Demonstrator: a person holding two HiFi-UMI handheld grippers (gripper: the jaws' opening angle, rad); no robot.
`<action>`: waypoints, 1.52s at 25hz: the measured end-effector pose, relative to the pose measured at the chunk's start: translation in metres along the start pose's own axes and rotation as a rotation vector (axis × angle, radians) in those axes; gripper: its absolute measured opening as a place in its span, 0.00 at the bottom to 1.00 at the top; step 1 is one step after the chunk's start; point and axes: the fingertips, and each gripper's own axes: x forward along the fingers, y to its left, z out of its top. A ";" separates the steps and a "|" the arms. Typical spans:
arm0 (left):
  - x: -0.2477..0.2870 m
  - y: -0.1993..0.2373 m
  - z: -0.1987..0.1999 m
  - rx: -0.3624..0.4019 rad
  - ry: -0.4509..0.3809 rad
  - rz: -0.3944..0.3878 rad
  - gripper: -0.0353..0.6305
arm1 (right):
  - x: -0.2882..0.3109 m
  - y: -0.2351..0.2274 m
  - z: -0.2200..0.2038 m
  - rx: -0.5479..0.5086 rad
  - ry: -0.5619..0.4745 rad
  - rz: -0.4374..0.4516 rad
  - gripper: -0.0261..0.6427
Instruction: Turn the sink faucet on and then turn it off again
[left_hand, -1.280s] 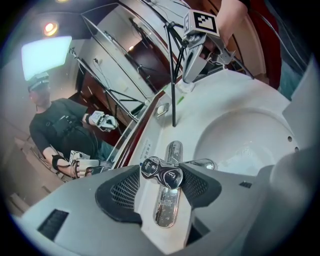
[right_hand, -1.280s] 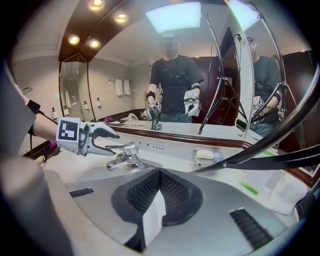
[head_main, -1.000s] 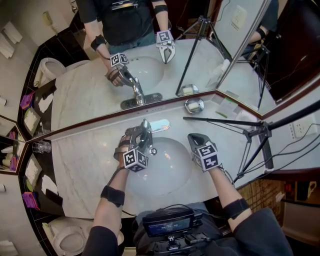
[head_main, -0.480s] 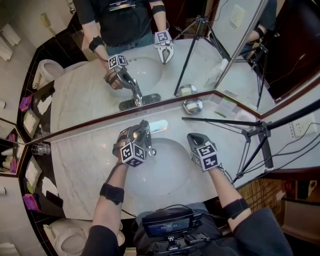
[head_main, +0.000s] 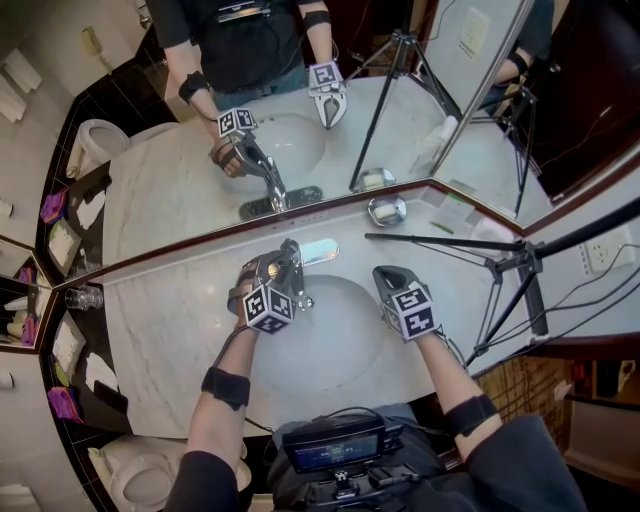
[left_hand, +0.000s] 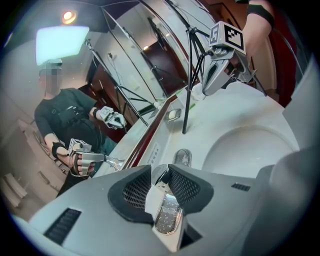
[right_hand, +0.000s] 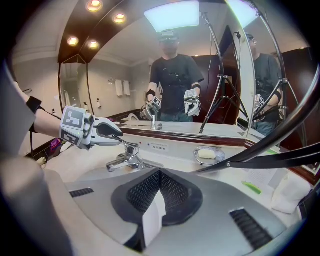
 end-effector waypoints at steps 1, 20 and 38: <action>0.000 0.000 0.000 0.000 0.002 0.001 0.22 | 0.000 0.000 0.000 0.000 -0.002 0.001 0.07; -0.091 0.011 -0.017 -0.301 -0.041 0.088 0.06 | 0.004 0.031 0.002 -0.031 -0.033 0.055 0.07; -0.177 0.019 -0.053 -0.898 -0.164 0.230 0.06 | -0.007 0.047 0.007 -0.046 -0.067 0.075 0.07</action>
